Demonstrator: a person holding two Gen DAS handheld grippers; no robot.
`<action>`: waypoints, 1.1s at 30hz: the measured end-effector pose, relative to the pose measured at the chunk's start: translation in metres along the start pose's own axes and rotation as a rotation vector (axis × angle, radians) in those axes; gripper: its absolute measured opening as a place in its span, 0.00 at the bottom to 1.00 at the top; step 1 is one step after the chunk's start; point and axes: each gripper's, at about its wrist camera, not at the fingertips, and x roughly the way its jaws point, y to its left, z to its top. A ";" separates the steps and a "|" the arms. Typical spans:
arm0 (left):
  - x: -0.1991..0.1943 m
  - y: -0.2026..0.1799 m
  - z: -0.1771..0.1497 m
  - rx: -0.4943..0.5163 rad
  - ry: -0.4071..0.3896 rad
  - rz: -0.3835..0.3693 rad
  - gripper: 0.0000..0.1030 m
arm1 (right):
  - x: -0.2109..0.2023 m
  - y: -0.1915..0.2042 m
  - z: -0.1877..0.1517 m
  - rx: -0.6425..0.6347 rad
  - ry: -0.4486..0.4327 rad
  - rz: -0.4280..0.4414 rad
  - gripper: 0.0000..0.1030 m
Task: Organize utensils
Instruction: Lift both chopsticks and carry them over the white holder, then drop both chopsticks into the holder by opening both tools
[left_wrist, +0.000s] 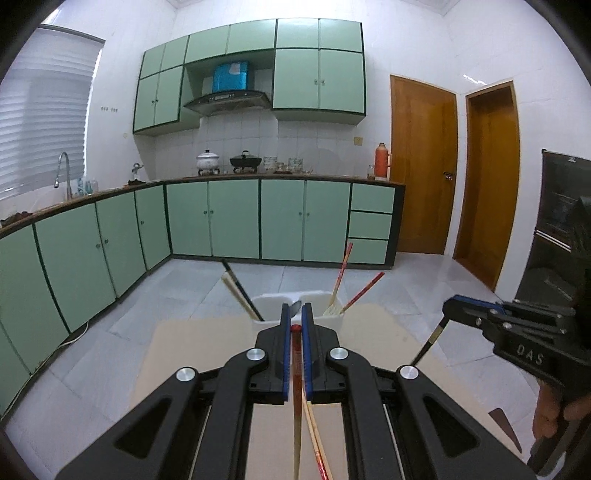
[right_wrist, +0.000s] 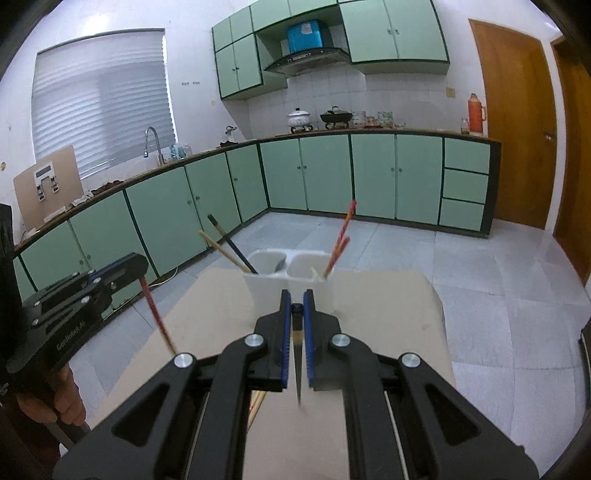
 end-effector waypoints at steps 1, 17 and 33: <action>-0.001 0.000 0.002 -0.001 -0.002 -0.007 0.05 | -0.001 0.000 0.004 -0.008 -0.002 0.003 0.06; -0.002 0.006 0.061 0.037 -0.131 -0.033 0.05 | -0.007 0.003 0.090 -0.080 -0.092 0.068 0.05; 0.054 0.019 0.142 0.058 -0.243 -0.019 0.05 | 0.045 -0.009 0.173 -0.100 -0.176 0.044 0.05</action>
